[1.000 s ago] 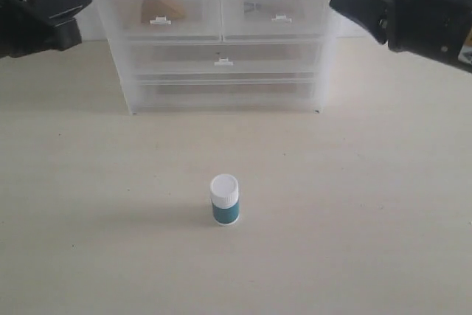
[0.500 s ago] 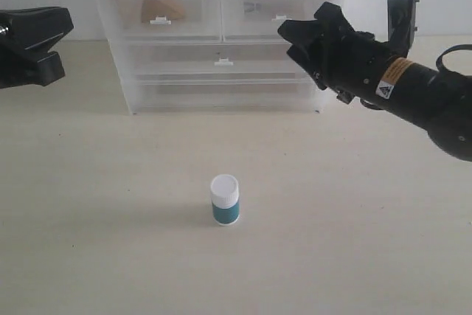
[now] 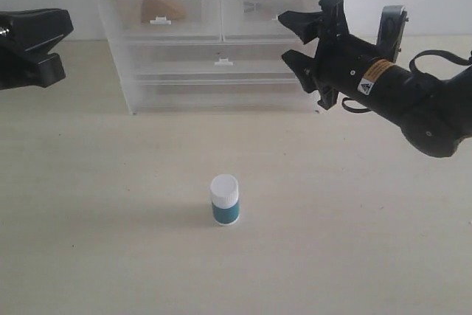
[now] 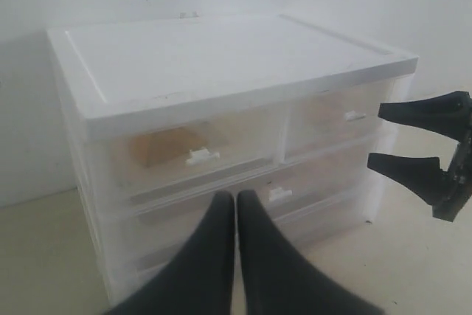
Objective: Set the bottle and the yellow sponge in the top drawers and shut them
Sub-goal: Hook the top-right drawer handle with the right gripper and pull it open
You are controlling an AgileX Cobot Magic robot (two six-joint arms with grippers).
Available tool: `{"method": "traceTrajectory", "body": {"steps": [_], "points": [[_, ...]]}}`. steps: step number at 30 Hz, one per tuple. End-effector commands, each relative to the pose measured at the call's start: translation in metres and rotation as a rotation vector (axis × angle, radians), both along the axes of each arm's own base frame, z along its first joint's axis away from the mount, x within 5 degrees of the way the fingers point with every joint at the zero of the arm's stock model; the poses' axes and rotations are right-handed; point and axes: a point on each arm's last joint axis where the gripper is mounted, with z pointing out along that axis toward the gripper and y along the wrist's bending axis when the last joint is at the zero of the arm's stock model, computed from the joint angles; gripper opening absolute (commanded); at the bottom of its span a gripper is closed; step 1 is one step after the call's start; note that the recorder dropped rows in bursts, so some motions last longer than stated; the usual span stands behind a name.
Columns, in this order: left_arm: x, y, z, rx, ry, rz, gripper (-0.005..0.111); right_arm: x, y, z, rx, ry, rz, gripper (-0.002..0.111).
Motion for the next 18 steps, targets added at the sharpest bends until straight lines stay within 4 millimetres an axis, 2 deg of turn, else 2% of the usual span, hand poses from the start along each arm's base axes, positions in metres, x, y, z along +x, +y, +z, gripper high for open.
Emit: {"method": "traceTrajectory", "body": {"steps": [1,4,6,9,13,14,18], "points": [[0.001,0.0,-0.005,-0.001,0.019,0.005,0.004,0.008,0.002,0.007,0.028,-0.03,-0.002,0.062],[0.004,0.0,-0.009,0.001,0.035,0.003,0.004,0.013,0.002,0.012,0.036,-0.05,-0.02,0.06],[0.006,-0.001,-0.012,0.003,0.049,0.003,0.004,0.02,0.002,0.013,-0.005,-0.083,-0.04,0.053],[0.008,-0.001,-0.015,0.002,0.059,0.0,0.004,0.03,0.006,0.014,-0.005,-0.089,-0.031,0.036],[0.009,-0.001,-0.017,0.016,0.059,-0.002,0.004,0.035,0.004,0.012,-0.005,-0.065,-0.065,0.005],[0.009,-0.002,-0.017,0.015,0.058,-0.002,0.004,0.035,0.003,0.011,-0.008,-0.053,-0.075,0.0],[0.008,-0.002,-0.016,0.019,0.048,-0.007,0.004,0.032,0.006,0.008,-0.04,-0.056,-0.037,0.0]]}}
